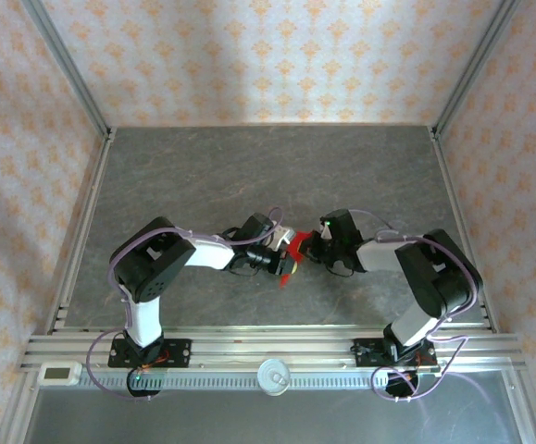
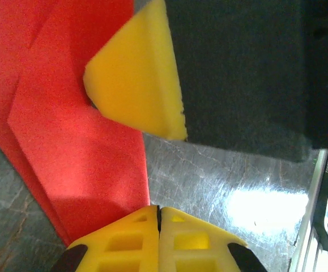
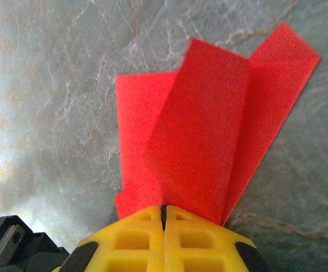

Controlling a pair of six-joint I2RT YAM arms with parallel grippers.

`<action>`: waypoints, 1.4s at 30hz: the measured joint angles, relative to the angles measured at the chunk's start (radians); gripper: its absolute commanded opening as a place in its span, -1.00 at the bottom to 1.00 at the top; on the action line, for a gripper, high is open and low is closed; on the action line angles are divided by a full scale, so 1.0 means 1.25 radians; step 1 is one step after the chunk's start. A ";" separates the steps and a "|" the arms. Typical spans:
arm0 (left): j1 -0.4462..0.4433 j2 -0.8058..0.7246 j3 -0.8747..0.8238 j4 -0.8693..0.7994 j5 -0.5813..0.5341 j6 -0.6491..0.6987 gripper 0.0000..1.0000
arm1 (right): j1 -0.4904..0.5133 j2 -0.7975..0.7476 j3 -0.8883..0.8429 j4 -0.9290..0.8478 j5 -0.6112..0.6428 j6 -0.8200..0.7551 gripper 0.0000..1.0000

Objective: Fold a paper plane with a square sheet of paper (pick it up from the middle)

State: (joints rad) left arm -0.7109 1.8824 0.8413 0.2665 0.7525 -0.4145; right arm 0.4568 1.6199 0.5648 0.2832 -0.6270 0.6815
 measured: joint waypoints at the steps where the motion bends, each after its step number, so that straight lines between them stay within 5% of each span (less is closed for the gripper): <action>1: 0.000 0.000 -0.002 0.003 0.002 0.002 -1.00 | -0.006 0.004 0.000 0.002 -0.007 0.000 -1.00; 10: 0.005 0.005 -0.015 0.034 0.020 0.011 -1.00 | -0.042 0.042 0.030 -0.001 -0.072 -0.006 -1.00; 42: 0.007 0.007 -0.020 0.038 0.032 0.060 -1.00 | -0.190 0.094 0.137 -0.079 -0.041 -0.053 -1.00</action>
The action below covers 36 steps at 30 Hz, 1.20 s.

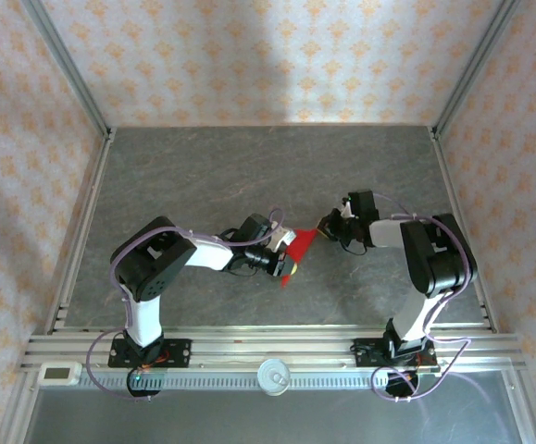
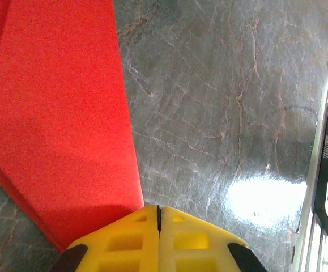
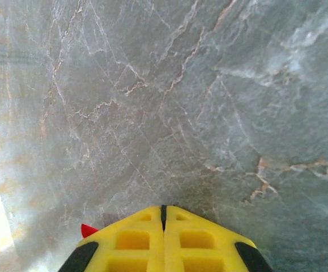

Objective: Fold a paper plane with a square sheet of paper (pick it up from the middle)

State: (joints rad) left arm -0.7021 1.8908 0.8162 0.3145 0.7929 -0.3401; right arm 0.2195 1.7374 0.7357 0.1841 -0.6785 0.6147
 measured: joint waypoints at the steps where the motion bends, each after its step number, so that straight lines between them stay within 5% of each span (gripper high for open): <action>1: 0.000 0.000 0.000 0.000 0.002 0.003 -1.00 | -0.001 -0.005 0.001 -0.005 0.006 -0.002 -1.00; 10: 0.002 -0.004 -0.005 -0.002 0.006 0.033 -1.00 | 0.038 -0.171 -0.040 0.022 0.006 0.011 -1.00; 17: 0.002 -0.005 -0.001 -0.006 0.006 0.043 -1.00 | 0.141 -0.118 -0.083 0.071 -0.029 0.037 -1.00; 28: 0.002 -0.045 -0.013 -0.066 -0.013 0.037 -1.00 | 0.150 -0.059 -0.096 0.056 0.007 0.036 -1.00; 36: 0.003 -0.149 -0.150 -0.049 -0.021 -0.009 -1.00 | 0.151 -0.059 -0.101 0.066 0.007 0.037 -1.00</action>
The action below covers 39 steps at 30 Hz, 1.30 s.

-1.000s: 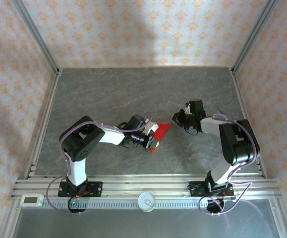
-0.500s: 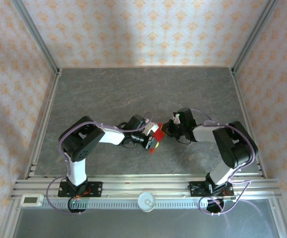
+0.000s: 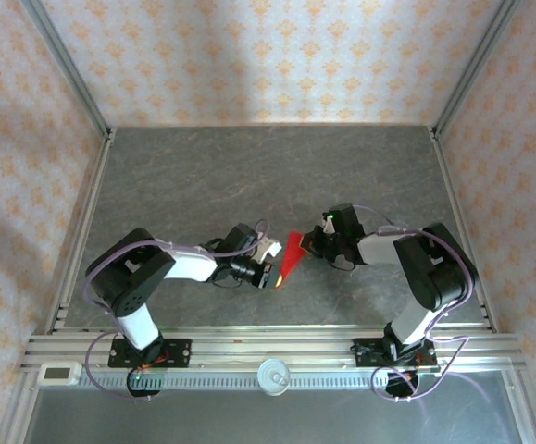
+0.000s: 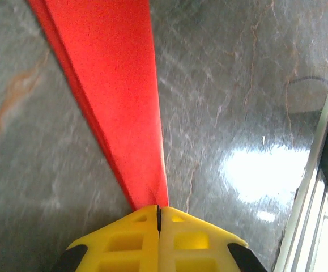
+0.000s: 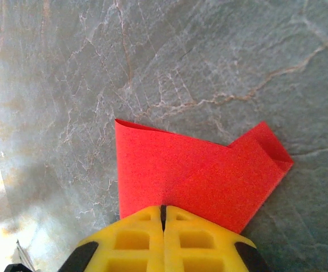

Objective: Fold a paper plane with a square sheet of paper (pick it up from the middle)

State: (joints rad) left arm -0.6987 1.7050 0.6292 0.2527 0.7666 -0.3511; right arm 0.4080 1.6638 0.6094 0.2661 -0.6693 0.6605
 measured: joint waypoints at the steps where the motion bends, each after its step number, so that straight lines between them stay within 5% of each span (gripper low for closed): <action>1: -0.001 -0.015 -0.015 0.003 -0.006 -0.010 -1.00 | 0.000 0.000 -0.001 0.003 0.000 0.000 -1.00; 9: -0.016 -0.130 -0.043 -0.045 -0.031 -0.103 -1.00 | -0.001 -0.001 -0.008 0.022 0.014 0.001 -1.00; 29: -0.019 0.146 0.256 -0.035 -0.031 -0.118 -1.00 | -0.001 -0.003 -0.012 0.029 0.018 0.001 -1.00; 39: -0.028 0.104 0.172 -0.066 -0.053 -0.059 -1.00 | -0.001 -0.003 -0.011 0.024 0.017 0.000 -1.00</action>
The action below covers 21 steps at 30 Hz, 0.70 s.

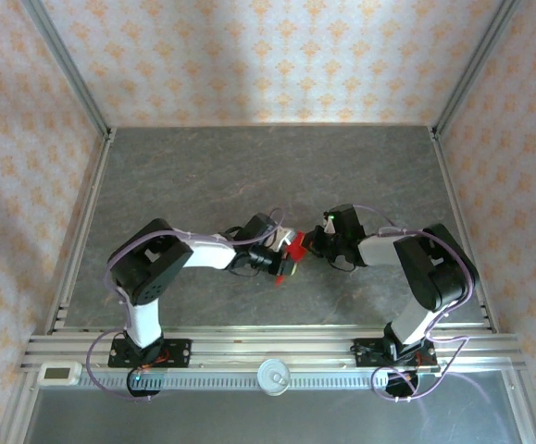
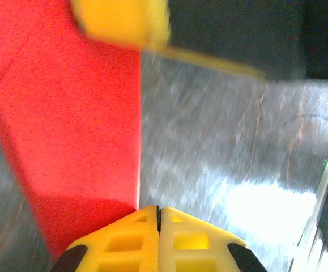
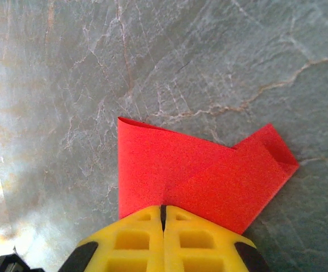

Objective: Fold a paper plane with a square sheet of paper (pick it up from the middle)

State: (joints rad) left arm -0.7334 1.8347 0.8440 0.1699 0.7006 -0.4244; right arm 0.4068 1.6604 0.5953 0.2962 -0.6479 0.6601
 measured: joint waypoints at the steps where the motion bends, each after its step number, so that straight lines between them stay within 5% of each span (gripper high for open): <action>1: 0.000 -0.018 -0.024 0.002 -0.003 0.003 -1.00 | 0.000 0.000 0.000 0.000 0.000 0.000 -1.00; 16: -0.016 -0.268 -0.239 -0.058 -0.059 -0.001 -1.00 | -0.009 -0.002 0.002 -0.003 -0.017 -0.003 -1.00; 21: 0.020 -0.337 -0.223 -0.057 -0.080 -0.019 -1.00 | -0.014 -0.059 0.002 -0.013 -0.014 -0.002 -0.80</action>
State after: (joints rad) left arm -0.7082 1.4136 0.5648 0.0986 0.6003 -0.4477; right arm 0.3889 1.5867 0.5972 0.2802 -0.6651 0.6571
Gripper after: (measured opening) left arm 0.050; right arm 0.065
